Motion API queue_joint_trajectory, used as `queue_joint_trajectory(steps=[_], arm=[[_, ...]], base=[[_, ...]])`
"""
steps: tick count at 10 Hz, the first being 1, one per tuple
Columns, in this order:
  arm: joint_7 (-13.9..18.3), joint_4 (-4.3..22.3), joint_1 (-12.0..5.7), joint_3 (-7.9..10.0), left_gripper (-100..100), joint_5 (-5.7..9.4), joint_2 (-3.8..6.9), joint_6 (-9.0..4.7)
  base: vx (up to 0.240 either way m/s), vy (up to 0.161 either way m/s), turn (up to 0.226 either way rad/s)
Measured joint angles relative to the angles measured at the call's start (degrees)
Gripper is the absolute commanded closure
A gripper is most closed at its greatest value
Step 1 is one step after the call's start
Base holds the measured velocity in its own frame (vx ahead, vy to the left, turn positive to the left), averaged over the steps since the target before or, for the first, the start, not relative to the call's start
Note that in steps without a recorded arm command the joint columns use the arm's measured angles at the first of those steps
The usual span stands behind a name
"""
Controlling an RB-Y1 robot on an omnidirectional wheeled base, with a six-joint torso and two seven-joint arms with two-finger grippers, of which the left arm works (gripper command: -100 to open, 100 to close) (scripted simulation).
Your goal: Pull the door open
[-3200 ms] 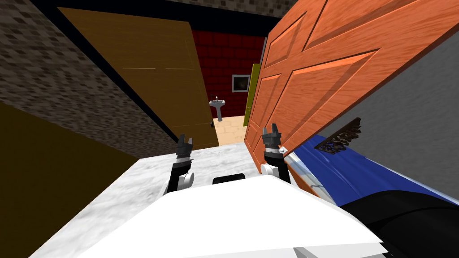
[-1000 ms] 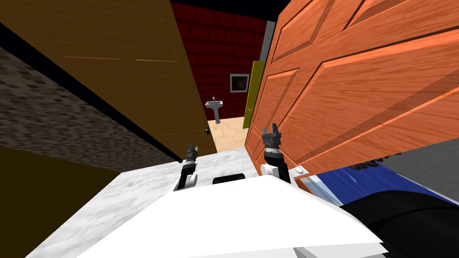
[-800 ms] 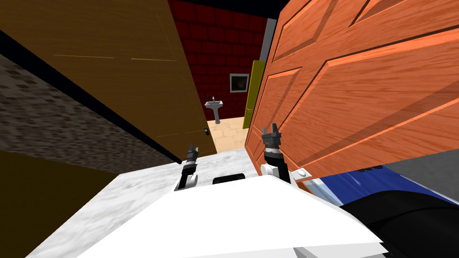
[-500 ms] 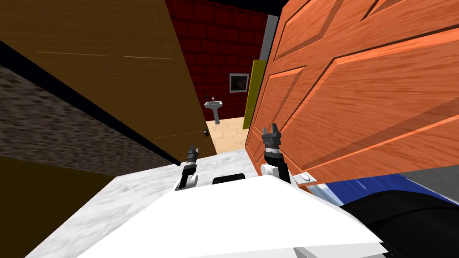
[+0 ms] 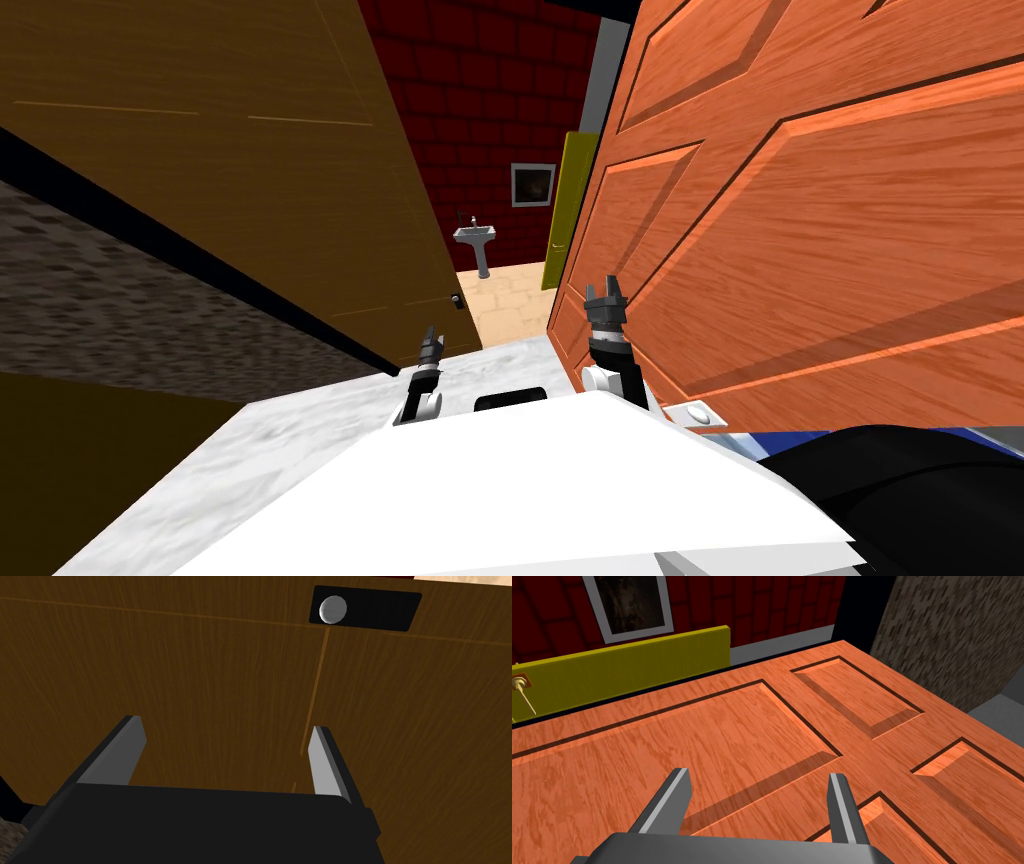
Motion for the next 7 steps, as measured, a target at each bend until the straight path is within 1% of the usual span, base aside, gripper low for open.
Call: queue_joint_trajectory(steps=[1, 4, 5, 7], arm=[[0.17, 1.48, -0.50, 0.10, -100, 0.16, 0.23, -0.37], [0.28, 4.28, -1.35, 0.23, -100, 0.46, 0.31, -0.66], [0.34, 6.19, -2.11, 0.34, -100, 0.60, 0.46, -1.23], [0.44, 8.25, -2.67, 0.43, -100, 0.79, 0.57, -1.82]], base=[[0.094, 0.001, -0.015], [0.099, -0.005, -0.014], [0.097, -0.001, -0.009], [0.094, 0.011, -0.011]])
